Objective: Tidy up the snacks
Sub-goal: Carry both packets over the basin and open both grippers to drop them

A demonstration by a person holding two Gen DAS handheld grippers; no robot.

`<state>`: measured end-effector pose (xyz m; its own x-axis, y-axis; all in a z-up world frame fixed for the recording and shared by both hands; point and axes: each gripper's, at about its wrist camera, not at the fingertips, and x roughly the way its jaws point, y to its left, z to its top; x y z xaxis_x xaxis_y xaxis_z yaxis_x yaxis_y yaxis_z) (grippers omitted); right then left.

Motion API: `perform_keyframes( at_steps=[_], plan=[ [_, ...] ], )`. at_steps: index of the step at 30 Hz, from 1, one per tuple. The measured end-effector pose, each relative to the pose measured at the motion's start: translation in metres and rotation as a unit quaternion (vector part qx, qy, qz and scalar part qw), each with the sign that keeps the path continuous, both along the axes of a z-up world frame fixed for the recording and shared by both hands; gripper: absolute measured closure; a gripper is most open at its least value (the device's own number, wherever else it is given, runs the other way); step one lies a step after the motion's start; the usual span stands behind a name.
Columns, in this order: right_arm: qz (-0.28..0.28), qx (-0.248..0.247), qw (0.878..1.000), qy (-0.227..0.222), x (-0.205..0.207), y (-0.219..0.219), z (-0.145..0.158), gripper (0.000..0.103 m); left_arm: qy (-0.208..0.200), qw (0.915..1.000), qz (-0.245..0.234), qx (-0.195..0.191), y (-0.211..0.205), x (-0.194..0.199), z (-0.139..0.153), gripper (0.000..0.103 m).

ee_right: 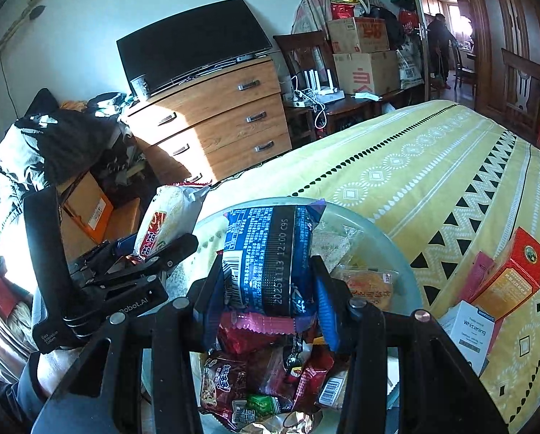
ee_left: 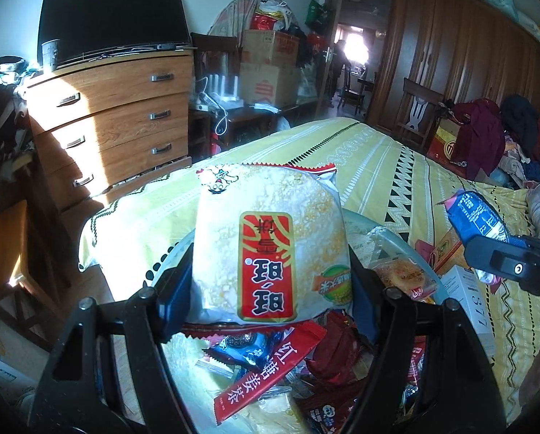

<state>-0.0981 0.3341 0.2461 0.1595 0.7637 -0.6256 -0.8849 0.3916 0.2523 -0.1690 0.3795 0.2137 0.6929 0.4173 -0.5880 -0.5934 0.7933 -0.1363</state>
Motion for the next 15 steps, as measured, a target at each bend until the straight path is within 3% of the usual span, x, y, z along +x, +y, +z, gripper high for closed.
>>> perform_keyframes(
  at_steps=[15],
  plan=[
    [0.000, 0.000, 1.000, 0.001, 0.0001, 0.0019, 0.0003, 0.055, 0.003, 1.0000, -0.004, 0.000, 0.0033, 0.0012, -0.0034, 0.029]
  ],
)
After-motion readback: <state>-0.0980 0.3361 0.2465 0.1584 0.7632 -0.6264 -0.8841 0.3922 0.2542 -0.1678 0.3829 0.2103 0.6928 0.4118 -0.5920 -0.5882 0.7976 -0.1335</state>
